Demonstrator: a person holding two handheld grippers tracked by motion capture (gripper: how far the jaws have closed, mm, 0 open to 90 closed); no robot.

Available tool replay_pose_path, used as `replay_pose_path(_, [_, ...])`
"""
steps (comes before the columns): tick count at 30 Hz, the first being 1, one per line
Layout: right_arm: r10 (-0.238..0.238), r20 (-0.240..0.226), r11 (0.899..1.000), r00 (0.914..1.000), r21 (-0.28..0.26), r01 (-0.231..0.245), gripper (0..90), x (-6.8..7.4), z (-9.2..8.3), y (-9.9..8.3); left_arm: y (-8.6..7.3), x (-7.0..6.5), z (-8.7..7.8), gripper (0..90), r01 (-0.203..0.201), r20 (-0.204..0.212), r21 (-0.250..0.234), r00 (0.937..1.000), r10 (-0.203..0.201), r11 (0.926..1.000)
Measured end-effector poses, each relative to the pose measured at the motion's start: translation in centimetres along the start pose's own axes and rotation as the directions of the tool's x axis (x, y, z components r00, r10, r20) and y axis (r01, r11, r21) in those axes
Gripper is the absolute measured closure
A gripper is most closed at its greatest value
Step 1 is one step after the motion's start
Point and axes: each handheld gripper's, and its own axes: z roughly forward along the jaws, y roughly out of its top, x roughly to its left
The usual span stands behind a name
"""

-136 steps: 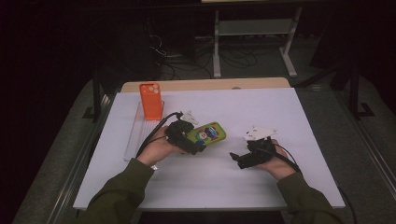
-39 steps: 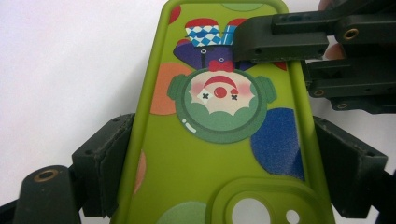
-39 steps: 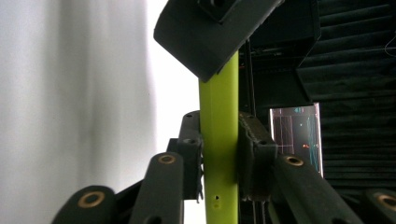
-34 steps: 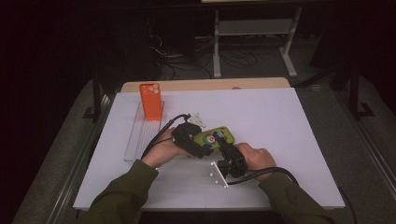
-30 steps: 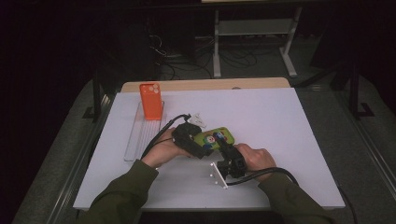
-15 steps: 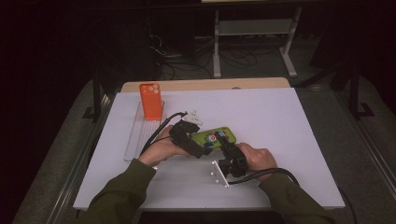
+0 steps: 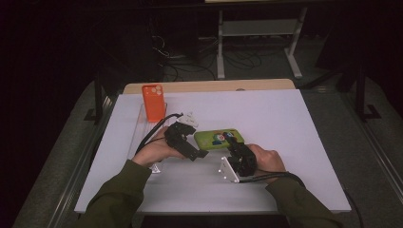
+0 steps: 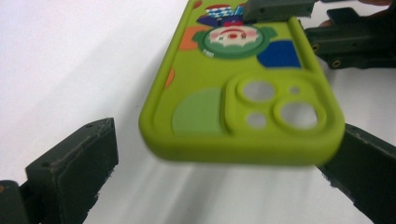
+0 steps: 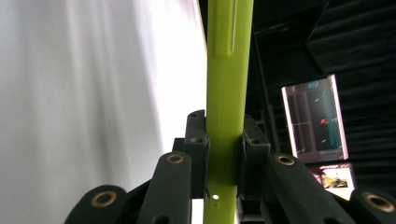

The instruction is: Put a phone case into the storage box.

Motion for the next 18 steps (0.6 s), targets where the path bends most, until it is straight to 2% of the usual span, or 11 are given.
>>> replay_pose_path(4, [0.104, -0.029, 0.995, 0.9942, 0.001, -0.104, 76.5, -0.6, 0.0, -0.3, 0.0, 0.1, -0.1, 0.0, 0.01, -0.01, -0.01, 0.9999, -0.01, 0.9999])
replay_pose_path(5, [0.112, -0.034, 0.994, 0.9931, 0.006, -0.112, 76.5, -0.7, 0.0, -0.4, -0.1, 0.1, -0.1, 0.0, -0.001, -0.015, -0.001, 0.9999, 0.001, 1.0])
replay_pose_path(6, [0.112, -0.034, 0.994, 0.9931, 0.001, -0.112, 76.5, -0.8, 0.1, -0.5, -0.1, 0.1, -0.1, 0.0, 0.004, -0.018, -0.01, 0.9998, -0.005, 0.9999])
replay_pose_path(10, [0.185, -0.066, 0.983, 0.9805, 0.015, -0.185, 76.5, -1.3, 0.2, -0.9, -0.1, 0.3, -0.1, 0.0, -0.001, -0.019, -0.009, 0.9998, 0.001, 1.0])
replay_pose_path(12, [0.254, -0.087, 0.967, 0.9633, 0.031, -0.252, 76.5, -1.5, 0.2, -1.0, -0.2, 0.3, -0.1, 0.0, -0.006, -0.018, -0.001, 0.9998, 0.006, 1.0])
replay_pose_path(13, [0.281, -0.09, 0.96, 0.9554, 0.038, -0.279, 76.5, -1.6, 0.3, -1.1, -0.2, 0.2, 0.0, 0.0, 0.009, -0.019, -0.014, 0.9998, -0.009, 0.9999])
replay_pose_path(14, [0.317, -0.106, 0.948, 0.9425, 0.04, -0.314, 76.5, -1.8, 0.3, -1.2, -0.2, 0.2, 0.0, 0.0, 0.011, -0.021, -0.017, 0.9997, -0.011, 0.9998])
replay_pose_path(15, [0.365, -0.112, 0.931, 0.9242, 0.041, -0.363, 76.4, -1.8, 0.3, -1.2, -0.2, 0.2, 0.0, 0.0, 0.021, -0.022, -0.026, 0.9995, -0.021, 0.9994])
replay_pose_path(18, [0.415, -0.139, 0.91, 0.899, 0.055, -0.412, 76.4, -2.3, 0.4, -1.6, -0.1, 0.3, -0.1, 0.0, 0.005, -0.027, -0.026, 0.9996, -0.006, 0.9996])
